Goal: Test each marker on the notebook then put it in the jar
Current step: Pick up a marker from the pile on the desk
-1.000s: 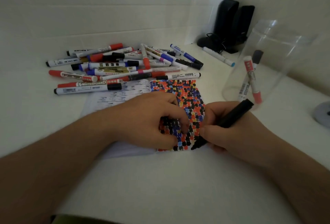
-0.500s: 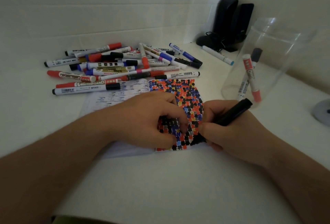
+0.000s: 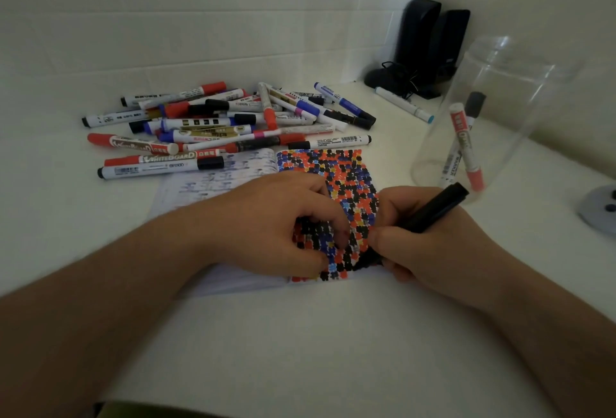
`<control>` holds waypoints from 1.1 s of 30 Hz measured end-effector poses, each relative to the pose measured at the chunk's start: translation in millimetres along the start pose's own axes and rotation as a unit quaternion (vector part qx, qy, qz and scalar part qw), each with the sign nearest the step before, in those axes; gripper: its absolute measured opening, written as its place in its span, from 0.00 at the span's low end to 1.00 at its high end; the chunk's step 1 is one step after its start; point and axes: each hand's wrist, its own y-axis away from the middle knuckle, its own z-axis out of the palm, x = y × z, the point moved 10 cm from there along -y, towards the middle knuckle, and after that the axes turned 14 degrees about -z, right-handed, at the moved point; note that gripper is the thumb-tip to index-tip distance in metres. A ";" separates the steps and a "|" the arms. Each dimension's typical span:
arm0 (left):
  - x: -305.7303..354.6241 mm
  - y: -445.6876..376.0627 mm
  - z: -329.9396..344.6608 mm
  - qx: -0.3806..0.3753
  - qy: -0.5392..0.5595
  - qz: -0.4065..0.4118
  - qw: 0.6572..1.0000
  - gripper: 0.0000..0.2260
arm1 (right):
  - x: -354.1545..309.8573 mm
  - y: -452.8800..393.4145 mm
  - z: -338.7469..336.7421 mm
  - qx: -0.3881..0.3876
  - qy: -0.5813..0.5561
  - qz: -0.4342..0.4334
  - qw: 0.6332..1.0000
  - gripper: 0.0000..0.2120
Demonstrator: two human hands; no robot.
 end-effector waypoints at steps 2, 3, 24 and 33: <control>0.5 0.2 -0.5 0.001 0.000 0.000 1.000 0.15 | 2.1 0.1 -1.6 0.008 -0.002 -0.001 1.000 0.15; 1.0 0.6 -0.7 0.002 -0.002 0.001 1.000 0.15 | 2.0 0.0 -1.6 0.008 0.003 -0.004 1.000 0.14; -34.9 -2.4 -28.6 0.056 0.283 -0.101 0.952 0.11 | -16.2 -27.3 -28.2 0.076 -0.131 -0.055 0.987 0.13; -82.2 8.5 -64.1 0.256 0.387 -0.205 0.862 0.11 | -15.9 -81.1 -25.3 0.140 -0.293 -0.085 0.942 0.12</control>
